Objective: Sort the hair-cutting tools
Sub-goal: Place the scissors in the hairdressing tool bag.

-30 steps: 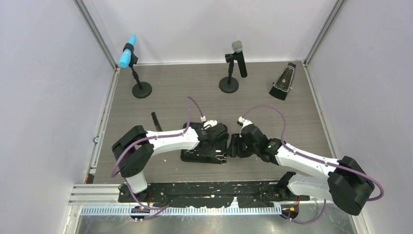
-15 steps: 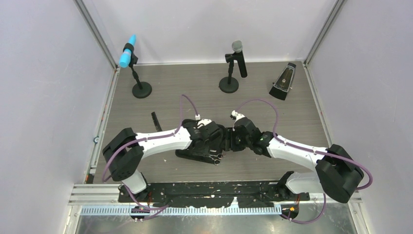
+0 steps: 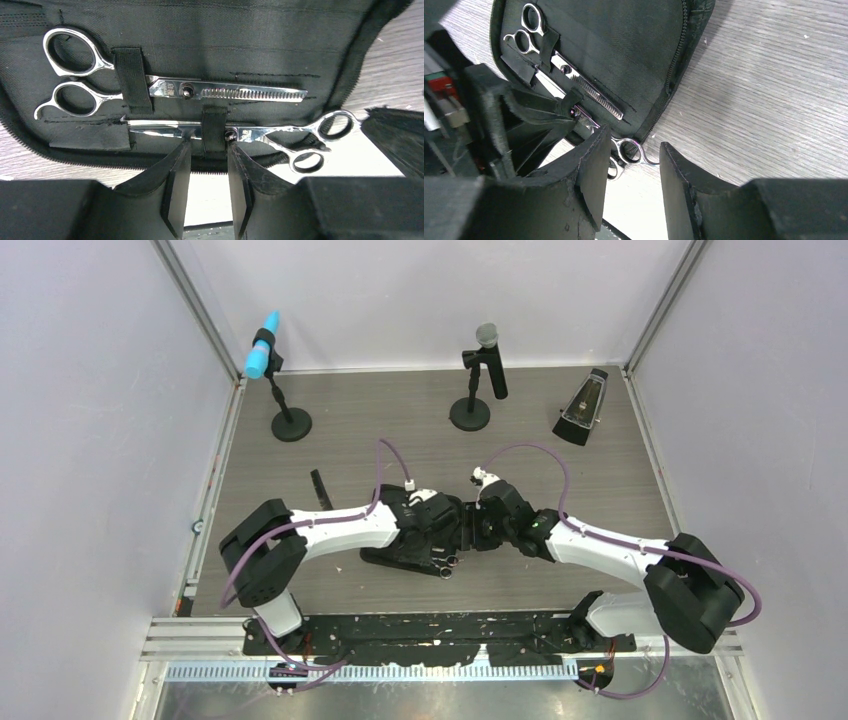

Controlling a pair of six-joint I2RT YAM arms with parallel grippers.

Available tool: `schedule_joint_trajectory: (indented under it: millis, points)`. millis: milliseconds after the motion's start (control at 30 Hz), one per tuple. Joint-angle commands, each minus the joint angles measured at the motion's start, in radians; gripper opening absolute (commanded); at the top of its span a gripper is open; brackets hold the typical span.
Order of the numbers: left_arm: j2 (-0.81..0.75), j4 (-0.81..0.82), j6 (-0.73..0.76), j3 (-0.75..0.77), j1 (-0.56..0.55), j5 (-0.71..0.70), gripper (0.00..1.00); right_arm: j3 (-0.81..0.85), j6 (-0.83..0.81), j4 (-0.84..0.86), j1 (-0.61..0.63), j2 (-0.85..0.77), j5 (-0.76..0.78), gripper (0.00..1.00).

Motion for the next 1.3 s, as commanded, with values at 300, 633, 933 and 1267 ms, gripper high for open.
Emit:
schedule_joint_trajectory:
  millis: [300, 633, 933, 1267]
  points:
    - [0.083, 0.069, -0.048, -0.014, 0.006, -0.013, 0.35, 0.024, -0.015, 0.112, 0.015, 0.084, -0.054, 0.48]
    - [0.106, 0.118, -0.055, -0.034, 0.008, -0.011, 0.23, 0.0, 0.019, 0.177, 0.034, 0.128, -0.078, 0.47]
    - [0.037, 0.15, -0.022, -0.059, 0.01, -0.025, 0.0, -0.011, 0.035, 0.081, 0.051, 0.066, -0.017, 0.47]
    - [-0.049, 0.214, -0.014, -0.132, 0.009, -0.023, 0.0, -0.1, 0.089, -0.012, 0.051, -0.114, 0.058, 0.48]
